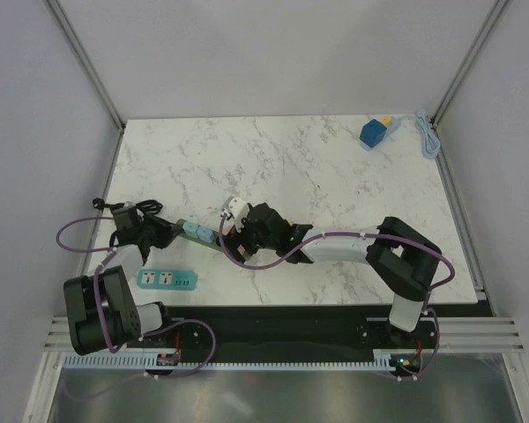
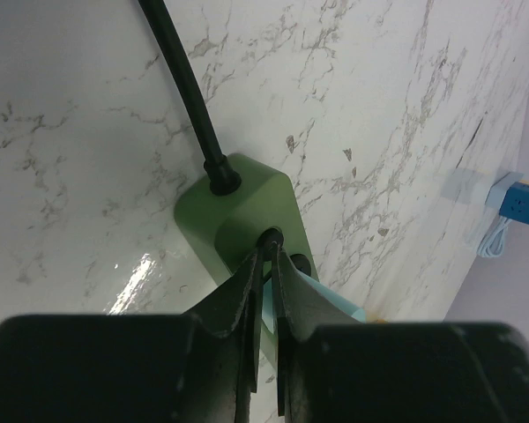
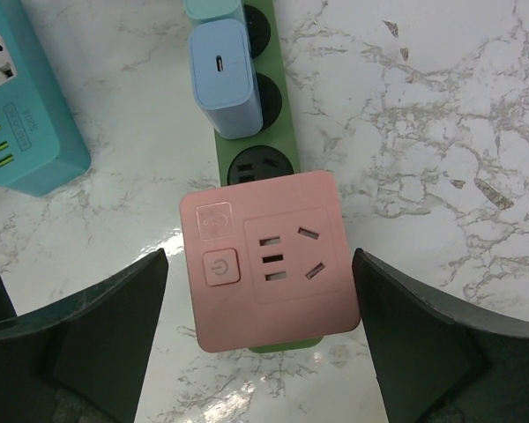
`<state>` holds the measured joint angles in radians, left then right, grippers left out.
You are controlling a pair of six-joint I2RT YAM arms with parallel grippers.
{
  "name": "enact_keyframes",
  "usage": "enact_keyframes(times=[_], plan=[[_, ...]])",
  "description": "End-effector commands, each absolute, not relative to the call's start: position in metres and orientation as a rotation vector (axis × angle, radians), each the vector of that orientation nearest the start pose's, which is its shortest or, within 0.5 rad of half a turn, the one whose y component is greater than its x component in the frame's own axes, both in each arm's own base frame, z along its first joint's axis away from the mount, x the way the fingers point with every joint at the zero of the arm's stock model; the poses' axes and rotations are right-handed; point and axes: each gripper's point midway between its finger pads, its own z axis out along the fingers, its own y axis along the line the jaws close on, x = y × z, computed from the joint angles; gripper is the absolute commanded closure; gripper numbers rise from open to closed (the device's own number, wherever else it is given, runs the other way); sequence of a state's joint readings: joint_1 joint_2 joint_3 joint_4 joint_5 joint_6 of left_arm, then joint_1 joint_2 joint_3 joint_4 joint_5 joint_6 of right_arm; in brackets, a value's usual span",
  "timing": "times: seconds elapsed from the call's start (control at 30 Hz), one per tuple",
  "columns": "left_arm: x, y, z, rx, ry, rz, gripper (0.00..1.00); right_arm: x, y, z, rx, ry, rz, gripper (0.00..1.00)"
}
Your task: Pull the plug off the socket
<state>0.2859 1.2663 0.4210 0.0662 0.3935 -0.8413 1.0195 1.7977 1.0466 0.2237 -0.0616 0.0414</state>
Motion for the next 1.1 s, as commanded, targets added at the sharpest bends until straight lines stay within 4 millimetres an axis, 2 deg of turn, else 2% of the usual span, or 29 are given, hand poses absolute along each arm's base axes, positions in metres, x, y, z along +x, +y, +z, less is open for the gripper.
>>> enact_keyframes(times=[0.0, 0.17, 0.23, 0.27, 0.3, 0.37, 0.4, 0.5, 0.6, 0.8, 0.93, 0.97, 1.07], plan=[[0.304, -0.007, 0.045, -1.104, 2.088, -0.690, 0.85, 0.252, 0.434, 0.082, -1.074, 1.894, 0.648, 0.07], [0.300, -0.005, 0.040, -1.106, 2.122, -0.651, 0.89, 0.254, 0.439, 0.076, -1.071, 1.893, 0.637, 0.14], [0.296, -0.003, 0.035, -1.122, 2.147, -0.623, 0.97, 0.253, 0.441, 0.073, -1.076, 1.896, 0.630, 0.23], [0.296, -0.001, 0.033, -1.127, 2.153, -0.595, 0.98, 0.254, 0.443, 0.076, -1.072, 1.890, 0.626, 0.27], [0.296, 0.001, 0.032, -1.133, 2.157, -0.583, 0.98, 0.260, 0.441, 0.079, -1.043, 1.892, 0.592, 0.38], [0.290, 0.004, 0.025, -1.166, 2.183, -0.535, 0.98, 0.263, 0.439, 0.085, -1.009, 1.884, 0.581, 0.52], [0.288, 0.004, 0.024, -1.168, 2.189, -0.529, 0.98, 0.264, 0.438, 0.092, -0.981, 1.879, 0.584, 0.66], [0.286, 0.005, 0.020, -1.179, 2.197, -0.504, 0.98, 0.264, 0.436, 0.106, -0.916, 1.868, 0.613, 1.00], [0.286, 0.006, 0.019, -1.171, 2.206, -0.493, 0.98, 0.264, 0.438, 0.118, -0.877, 1.856, 0.647, 1.00], [0.282, 0.005, 0.015, -1.118, 2.210, -0.466, 0.98, 0.256, 0.452, 0.120, -0.902, 1.896, 0.726, 1.00], [0.280, 0.000, 0.011, -1.098, 2.200, -0.494, 0.98, 0.266, 0.446, 0.119, -0.890, 1.888, 0.608, 1.00], [0.280, -0.001, 0.011, -1.094, 2.199, -0.497, 0.98, 0.266, 0.441, 0.113, -0.904, 1.883, 0.577, 1.00], [0.279, 0.004, 0.008, -1.113, 2.193, -0.459, 0.98, 0.271, 0.431, 0.115, -0.859, 1.861, 0.503, 1.00]])
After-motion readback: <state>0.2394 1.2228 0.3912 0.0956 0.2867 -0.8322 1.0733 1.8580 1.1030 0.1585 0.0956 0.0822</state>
